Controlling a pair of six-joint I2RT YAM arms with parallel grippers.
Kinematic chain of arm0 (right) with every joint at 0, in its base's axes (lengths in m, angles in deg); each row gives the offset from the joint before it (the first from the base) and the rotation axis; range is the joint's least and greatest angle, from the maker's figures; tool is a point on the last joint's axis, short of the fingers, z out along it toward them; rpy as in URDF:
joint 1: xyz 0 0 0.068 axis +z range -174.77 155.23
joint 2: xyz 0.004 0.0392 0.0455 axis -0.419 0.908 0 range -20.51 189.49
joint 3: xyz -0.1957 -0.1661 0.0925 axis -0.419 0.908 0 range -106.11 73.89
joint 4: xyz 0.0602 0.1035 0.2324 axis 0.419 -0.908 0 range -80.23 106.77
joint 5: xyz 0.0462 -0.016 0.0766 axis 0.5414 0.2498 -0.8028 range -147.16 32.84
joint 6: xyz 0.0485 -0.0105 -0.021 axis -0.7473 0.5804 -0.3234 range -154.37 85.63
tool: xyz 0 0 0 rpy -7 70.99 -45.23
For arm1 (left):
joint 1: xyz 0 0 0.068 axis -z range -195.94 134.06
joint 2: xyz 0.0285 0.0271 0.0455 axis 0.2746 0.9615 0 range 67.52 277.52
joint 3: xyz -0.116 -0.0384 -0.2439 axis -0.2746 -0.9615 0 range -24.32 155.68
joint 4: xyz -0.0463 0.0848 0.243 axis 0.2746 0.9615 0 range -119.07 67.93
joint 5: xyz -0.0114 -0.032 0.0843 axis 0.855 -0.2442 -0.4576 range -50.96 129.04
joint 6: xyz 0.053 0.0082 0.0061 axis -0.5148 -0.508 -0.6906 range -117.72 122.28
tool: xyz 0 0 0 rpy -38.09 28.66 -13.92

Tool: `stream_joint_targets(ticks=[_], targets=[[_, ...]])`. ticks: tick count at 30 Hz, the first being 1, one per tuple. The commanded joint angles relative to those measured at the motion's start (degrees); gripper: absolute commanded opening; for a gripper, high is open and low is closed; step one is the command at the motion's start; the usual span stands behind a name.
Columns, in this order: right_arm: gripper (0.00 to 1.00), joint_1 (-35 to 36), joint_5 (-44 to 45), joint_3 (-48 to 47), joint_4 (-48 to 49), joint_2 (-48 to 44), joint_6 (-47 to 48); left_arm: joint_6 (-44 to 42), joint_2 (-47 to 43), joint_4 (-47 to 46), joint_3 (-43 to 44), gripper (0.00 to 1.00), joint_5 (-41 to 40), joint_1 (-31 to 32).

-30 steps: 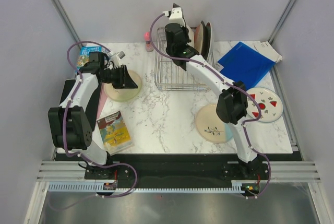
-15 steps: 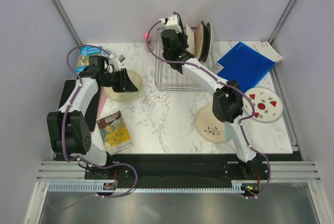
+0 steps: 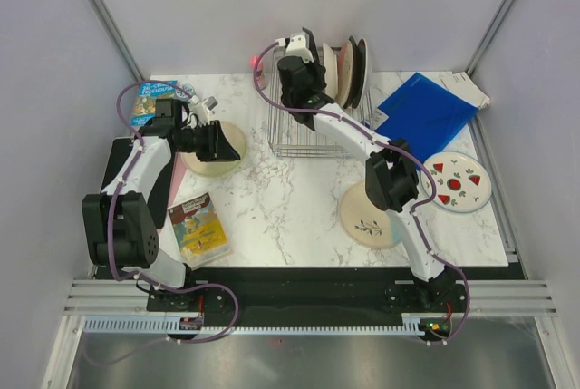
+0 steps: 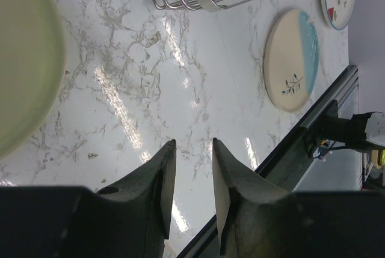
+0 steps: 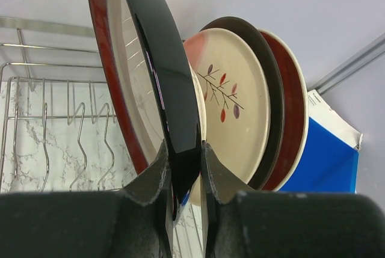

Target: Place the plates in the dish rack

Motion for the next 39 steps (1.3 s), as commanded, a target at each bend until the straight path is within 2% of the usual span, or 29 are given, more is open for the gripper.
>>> stream_joint_targets(ticks=[1, 19, 33, 34, 35, 38, 39], targets=[[0.0, -0.5, 4.5, 0.4, 6.7, -2.9, 0.4, 1.5, -1.9, -1.8, -0.3, 0.37, 1.7, 0.2], [0.0, -0.2, 8.5, 2.2, 4.2, 3.3, -6.1, 3.6, -2.8, -1.9, -0.9, 0.4, 2.0, 0.2], [0.0, 0.3, 9.0, 2.8, 6.9, 6.0, -4.8, 4.3, -1.8, -2.5, -0.8, 0.4, 1.4, 0.2], [0.01, 0.3, 9.0, 2.8, 7.3, 6.0, -4.5, 4.3, -1.9, -2.7, -0.9, 0.4, 1.4, 0.1], [0.11, 0.4, 9.0, 2.9, 8.1, 6.0, -4.1, 4.3, -1.9, -2.6, -0.9, 0.4, 1.5, 0.1], [0.3, 1.2, 10.0, 4.9, 11.7, 4.6, -1.6, 4.1, -2.1, -2.7, -0.8, 0.4, 1.4, 0.2], [0.34, 1.6, 10.1, 5.6, 12.9, 3.9, 0.5, 4.1, -2.2, -2.6, -0.8, 0.4, 1.3, 0.3]])
